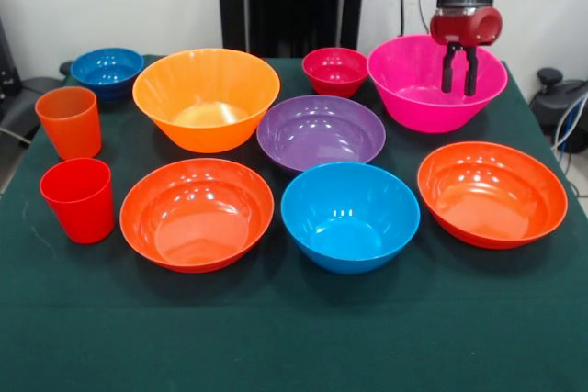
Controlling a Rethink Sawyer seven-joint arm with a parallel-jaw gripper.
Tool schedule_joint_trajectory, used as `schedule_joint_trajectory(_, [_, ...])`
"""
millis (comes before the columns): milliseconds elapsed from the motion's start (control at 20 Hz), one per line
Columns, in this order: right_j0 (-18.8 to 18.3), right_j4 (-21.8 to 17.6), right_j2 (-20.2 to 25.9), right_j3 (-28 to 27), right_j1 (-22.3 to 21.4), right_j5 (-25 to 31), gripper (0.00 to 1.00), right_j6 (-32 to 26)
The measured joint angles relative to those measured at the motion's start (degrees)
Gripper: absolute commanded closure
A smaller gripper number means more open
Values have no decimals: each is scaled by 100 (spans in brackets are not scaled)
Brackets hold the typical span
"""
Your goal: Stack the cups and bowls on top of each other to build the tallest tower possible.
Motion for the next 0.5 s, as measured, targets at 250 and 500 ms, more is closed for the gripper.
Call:
schedule_joint_trajectory(250, [-31, -112, 36, 1, 59, -175, 0, 40])
schedule_joint_trajectory(500, [-58, -181, 140, 0, 74, -464, 0, 83])
